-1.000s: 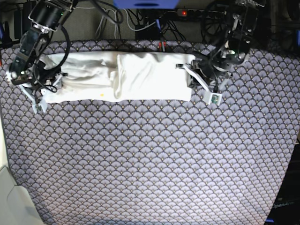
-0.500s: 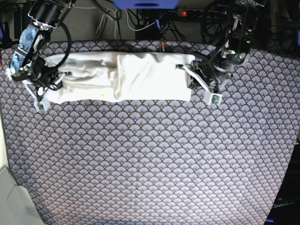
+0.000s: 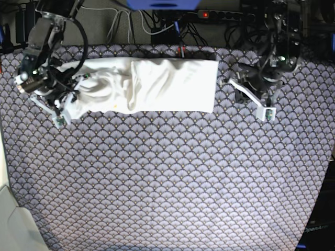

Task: Fold the T-shirt properly
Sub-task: 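Carry the other strip end with the right gripper over onto the fold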

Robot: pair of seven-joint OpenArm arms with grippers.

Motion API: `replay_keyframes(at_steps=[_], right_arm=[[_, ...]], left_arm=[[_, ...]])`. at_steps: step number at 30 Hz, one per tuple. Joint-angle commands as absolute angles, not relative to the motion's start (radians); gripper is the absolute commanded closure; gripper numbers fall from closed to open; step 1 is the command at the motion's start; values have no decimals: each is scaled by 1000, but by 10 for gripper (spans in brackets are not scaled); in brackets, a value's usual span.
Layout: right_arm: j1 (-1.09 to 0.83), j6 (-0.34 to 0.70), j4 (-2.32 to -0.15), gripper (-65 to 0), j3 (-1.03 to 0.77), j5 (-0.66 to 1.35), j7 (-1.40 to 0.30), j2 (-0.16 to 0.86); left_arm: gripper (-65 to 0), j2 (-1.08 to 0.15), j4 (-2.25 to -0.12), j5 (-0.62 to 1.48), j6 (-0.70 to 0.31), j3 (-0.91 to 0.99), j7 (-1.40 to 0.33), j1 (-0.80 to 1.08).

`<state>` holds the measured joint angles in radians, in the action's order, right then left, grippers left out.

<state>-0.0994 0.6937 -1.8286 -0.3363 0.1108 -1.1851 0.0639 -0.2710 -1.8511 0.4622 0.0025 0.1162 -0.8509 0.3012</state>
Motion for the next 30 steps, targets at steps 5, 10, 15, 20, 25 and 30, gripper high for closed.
replay_keyframes(at_steps=[5, 10, 15, 20, 25, 30], right_arm=[[-96, 698, -1975, 0, -268, 127, -1211, 28], [-96, 698, -1998, 0, -203, 128, -1236, 5], [-99, 698, -2003, 0, -143, 130, -1234, -64], [-99, 698, -2005, 0, -107, 130, -1233, -114], [-101, 698, -2012, 0, -101, 130, -1227, -148], [-145, 698, -2015, 0, -22, 130, -1150, -150]], left_arm=[[-5, -280, -1867, 470, -4, 188, -843, 326], [-5, -300, -1870, 470, -4, 252, -843, 360], [-5, -335, -1871, 472, -4, 318, -842, 371], [-5, -338, -1862, 470, -5, 418, -840, 390], [-5, -354, -1859, 469, -5, 461, -837, 392], [-5, -366, -1839, 469, -5, 458, -837, 386]])
